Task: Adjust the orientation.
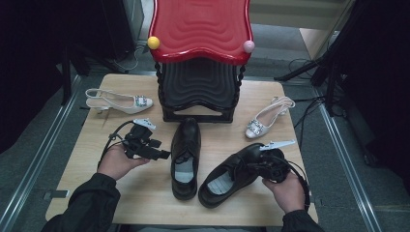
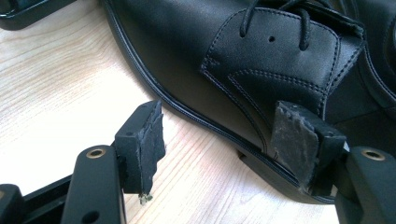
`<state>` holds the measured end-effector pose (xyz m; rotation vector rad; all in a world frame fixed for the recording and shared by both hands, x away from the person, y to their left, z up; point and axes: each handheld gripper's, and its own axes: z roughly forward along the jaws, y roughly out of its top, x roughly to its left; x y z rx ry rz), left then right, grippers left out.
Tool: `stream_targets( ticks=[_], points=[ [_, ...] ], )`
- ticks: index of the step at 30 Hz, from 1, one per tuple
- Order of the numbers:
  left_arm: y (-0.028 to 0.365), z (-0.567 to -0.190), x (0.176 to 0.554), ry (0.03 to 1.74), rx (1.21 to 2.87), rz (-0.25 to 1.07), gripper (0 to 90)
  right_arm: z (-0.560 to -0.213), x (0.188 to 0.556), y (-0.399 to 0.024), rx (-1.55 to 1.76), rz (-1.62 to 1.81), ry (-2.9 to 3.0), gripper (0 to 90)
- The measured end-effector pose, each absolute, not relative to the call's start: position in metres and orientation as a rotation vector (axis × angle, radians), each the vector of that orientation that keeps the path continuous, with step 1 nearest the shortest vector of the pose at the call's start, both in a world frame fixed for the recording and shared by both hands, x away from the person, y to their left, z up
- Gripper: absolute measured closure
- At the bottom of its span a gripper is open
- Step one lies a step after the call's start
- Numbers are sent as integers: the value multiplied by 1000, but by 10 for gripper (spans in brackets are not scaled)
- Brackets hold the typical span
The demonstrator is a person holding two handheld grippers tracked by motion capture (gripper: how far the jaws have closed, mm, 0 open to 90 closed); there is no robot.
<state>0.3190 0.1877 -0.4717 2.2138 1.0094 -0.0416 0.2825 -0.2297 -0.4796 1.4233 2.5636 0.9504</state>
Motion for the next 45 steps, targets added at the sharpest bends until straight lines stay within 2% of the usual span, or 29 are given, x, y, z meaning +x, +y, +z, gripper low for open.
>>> stream_targets(
  ticks=[30, 45],
  points=[
    [188, -471, 314, 993, 2210, -32, 343, -480, 303, -189, 1340, 993, 2583, 900],
    [183, -468, 325, 980, 2191, -33, 342, -472, 266, -198, 1326, 1029, 2576, 900]
  ],
)
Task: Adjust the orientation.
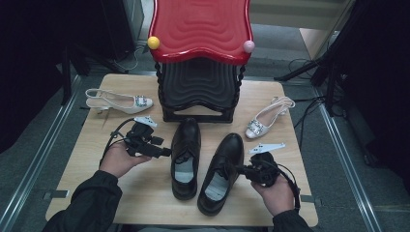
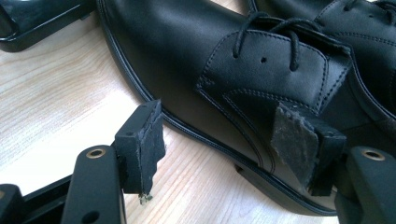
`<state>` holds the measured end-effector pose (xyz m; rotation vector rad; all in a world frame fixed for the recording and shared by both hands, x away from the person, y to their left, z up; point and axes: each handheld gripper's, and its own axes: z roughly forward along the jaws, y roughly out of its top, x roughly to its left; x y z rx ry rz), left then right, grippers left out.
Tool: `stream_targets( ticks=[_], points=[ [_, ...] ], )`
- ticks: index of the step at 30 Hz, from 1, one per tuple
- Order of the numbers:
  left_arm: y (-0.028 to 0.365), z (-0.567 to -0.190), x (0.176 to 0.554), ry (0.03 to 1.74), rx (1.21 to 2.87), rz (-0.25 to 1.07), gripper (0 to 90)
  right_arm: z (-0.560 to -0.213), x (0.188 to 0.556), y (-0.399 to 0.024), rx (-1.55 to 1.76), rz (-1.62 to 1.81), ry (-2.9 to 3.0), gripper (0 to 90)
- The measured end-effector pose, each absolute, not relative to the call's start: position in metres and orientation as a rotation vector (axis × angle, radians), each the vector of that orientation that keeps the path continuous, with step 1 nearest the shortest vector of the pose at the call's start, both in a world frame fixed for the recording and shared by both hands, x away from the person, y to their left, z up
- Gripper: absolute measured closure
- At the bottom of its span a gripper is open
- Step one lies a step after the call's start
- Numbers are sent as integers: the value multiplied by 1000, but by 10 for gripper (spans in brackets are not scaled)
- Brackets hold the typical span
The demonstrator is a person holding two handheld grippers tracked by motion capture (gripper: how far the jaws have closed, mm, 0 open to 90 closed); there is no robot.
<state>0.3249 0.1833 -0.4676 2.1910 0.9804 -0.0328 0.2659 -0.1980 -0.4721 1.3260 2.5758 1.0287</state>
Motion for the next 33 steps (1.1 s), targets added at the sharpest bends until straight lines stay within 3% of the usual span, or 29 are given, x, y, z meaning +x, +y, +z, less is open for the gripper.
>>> stream_targets(
  ticks=[10, 33],
  points=[
    [179, -468, 327, 967, 2199, -39, 343, -469, 244, -194, 1298, 1049, 2617, 900],
    [182, -469, 322, 971, 2204, -32, 343, -481, 253, -171, 1280, 1026, 2634, 900]
  ],
)
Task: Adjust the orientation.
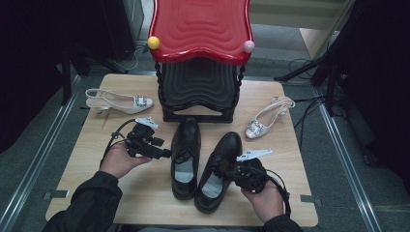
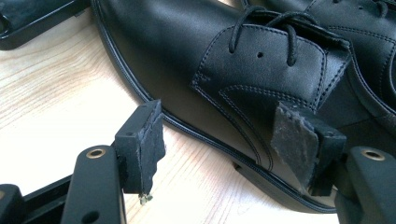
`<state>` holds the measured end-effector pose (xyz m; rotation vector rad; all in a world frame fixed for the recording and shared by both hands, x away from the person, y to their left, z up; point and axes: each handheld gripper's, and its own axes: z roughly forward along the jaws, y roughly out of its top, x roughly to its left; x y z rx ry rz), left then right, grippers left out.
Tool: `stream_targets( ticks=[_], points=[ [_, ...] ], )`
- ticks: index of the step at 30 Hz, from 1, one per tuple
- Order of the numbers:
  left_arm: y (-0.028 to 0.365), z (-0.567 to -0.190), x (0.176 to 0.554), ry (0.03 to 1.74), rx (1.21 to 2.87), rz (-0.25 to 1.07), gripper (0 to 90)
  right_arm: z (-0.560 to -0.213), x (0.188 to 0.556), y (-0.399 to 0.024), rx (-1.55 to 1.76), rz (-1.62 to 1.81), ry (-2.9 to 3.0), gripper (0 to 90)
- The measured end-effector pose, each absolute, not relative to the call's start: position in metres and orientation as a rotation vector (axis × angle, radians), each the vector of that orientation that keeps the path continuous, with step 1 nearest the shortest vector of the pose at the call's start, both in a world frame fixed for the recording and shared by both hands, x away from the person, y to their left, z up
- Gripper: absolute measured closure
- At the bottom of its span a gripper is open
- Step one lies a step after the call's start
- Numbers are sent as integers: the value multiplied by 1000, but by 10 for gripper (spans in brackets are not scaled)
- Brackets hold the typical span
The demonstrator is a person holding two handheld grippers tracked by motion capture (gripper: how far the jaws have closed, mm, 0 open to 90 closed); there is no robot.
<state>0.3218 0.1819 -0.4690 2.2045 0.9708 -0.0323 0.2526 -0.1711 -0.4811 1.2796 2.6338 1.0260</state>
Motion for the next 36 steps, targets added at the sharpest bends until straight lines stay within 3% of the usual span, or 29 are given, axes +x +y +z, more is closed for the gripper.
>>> stream_targets(
  ticks=[16, 22, 26, 36],
  points=[
    [182, -472, 317, 959, 2205, -52, 404, -482, 264, -166, 1278, 1024, 2615, 900],
    [176, -476, 315, 1002, 2192, -112, 730, -483, 269, -165, 1285, 1026, 2613, 900],
    [171, -479, 313, 988, 2213, -117, 795, -483, 270, -163, 1276, 1026, 2604, 900],
    [170, -481, 312, 985, 2192, -127, 833, -485, 277, -156, 1279, 1039, 2592, 900]
  ],
)
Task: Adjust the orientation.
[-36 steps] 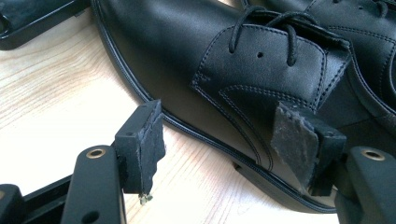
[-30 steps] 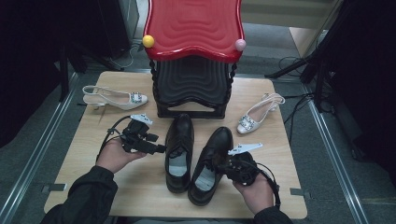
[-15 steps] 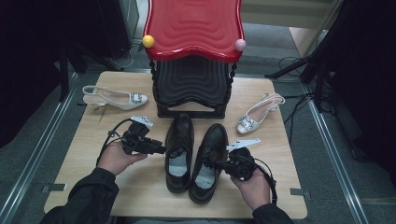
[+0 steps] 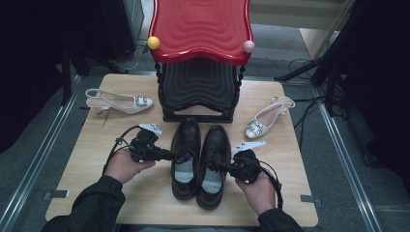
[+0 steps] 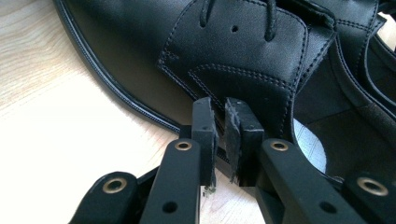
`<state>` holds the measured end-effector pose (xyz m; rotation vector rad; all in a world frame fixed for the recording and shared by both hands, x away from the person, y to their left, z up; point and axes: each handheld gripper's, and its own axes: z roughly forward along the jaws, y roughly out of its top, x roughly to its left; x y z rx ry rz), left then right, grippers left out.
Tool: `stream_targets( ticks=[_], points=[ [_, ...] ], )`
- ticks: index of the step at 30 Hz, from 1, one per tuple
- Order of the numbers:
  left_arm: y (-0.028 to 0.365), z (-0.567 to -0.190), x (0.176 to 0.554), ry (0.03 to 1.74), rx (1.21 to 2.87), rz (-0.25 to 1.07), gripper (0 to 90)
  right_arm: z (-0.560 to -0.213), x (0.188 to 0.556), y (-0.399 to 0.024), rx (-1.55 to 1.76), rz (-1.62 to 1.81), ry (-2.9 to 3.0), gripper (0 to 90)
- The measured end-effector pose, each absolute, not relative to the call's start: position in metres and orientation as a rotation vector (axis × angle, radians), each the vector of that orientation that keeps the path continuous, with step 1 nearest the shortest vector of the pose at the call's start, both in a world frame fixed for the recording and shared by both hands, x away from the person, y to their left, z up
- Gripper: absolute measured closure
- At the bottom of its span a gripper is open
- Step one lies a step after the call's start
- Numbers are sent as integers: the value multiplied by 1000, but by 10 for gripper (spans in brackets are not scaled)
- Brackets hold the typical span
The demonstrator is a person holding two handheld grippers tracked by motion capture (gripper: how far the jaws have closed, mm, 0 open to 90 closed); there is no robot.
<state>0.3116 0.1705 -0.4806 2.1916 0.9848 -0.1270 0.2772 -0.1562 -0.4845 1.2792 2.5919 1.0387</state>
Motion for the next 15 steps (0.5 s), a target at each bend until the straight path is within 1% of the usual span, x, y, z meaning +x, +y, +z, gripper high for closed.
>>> stream_targets(
  ticks=[6, 9, 15],
  points=[
    [169, -481, 311, 977, 2193, -132, 876, -485, 280, -156, 1287, 1047, 2593, 900],
    [170, -481, 311, 978, 2194, -141, 873, -482, 282, -159, 1299, 1045, 2600, 900],
    [171, -481, 312, 978, 2193, -143, 860, -466, 278, -164, 1303, 1150, 2600, 900]
  ],
)
